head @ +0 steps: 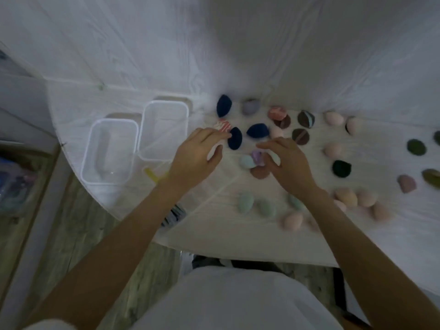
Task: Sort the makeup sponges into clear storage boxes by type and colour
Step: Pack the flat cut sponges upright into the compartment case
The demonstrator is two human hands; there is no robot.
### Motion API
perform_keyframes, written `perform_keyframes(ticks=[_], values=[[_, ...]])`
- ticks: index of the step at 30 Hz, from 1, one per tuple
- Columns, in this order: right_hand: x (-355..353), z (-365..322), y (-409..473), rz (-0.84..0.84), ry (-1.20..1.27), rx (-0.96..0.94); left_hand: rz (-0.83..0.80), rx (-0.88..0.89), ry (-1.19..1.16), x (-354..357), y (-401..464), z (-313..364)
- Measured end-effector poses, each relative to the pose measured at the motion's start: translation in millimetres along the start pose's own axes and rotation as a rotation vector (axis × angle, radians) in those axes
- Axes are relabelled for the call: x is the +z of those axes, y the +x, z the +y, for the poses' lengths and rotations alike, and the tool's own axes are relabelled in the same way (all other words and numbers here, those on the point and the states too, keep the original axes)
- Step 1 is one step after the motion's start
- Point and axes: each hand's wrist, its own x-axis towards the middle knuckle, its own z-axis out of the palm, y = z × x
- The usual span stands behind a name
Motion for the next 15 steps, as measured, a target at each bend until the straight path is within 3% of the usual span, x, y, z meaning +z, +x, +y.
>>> perform_keyframes(ticks=[9, 15], values=[[23.4, 106.2, 106.9, -0.083, -0.141, 0.091, -0.635, -0.215, 0.562, 96.3, 94.2, -54.2], [55.0, 125.7, 143.3, -0.116, -0.259, 0.309, -0.779, -0.281, 0.57, 115.4, 99.1, -64.3]])
